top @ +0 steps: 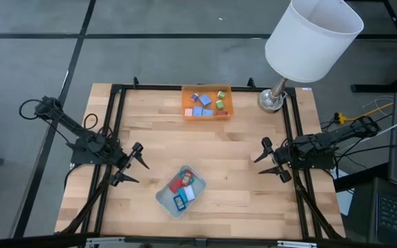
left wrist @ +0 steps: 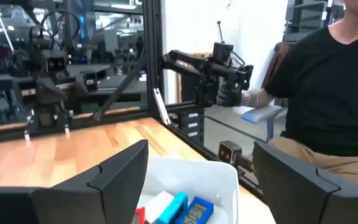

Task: Pick & Place Office items
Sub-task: Return to Home Position

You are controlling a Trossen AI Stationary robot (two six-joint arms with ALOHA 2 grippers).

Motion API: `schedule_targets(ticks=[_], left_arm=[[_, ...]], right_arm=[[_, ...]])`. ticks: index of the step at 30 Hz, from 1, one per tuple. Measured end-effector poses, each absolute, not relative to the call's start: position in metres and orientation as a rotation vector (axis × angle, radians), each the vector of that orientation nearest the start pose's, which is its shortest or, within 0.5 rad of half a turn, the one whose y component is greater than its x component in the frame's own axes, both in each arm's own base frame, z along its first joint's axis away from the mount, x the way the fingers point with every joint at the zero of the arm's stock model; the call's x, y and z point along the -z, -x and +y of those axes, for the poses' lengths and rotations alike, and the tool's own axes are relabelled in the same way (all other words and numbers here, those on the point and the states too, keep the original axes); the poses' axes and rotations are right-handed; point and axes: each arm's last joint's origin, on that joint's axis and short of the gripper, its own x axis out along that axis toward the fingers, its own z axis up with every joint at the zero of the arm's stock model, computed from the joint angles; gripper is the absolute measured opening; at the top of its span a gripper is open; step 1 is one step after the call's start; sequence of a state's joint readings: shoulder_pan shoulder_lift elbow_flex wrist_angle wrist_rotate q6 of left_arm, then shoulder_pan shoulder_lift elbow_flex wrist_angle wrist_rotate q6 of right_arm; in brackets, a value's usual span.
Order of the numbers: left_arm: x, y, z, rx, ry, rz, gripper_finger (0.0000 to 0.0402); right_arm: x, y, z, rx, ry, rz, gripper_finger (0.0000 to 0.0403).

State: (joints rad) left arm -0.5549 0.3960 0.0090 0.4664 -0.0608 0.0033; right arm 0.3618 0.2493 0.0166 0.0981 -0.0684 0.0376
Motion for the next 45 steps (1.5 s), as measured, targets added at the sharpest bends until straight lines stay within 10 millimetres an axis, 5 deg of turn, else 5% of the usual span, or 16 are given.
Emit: schedule_targets(ticks=[11,30,37,45], left_arm=[[-0.156,-0.103,-0.060,0.445,-0.016,0.127,0.0281],[-0.181,-0.083,-0.048,0.444,0.073,-0.139,0.0281],[-0.166,-0.084,-0.052,0.547,-0.003,0.004,0.0281],[-0.156,-0.090,-0.055,0.548,-0.085,0.107,0.0281]], right_arm=[[-0.157,-0.104,0.042,-0.454,-0.025,0.146,0.0221],[-0.158,-0.103,0.044,-0.507,-0.053,0.147,0.0221],[-0.152,-0.101,0.045,-0.570,0.065,0.178,0.0221],[-0.139,-0.107,0.041,-0.376,0.172,0.310,0.0221]])
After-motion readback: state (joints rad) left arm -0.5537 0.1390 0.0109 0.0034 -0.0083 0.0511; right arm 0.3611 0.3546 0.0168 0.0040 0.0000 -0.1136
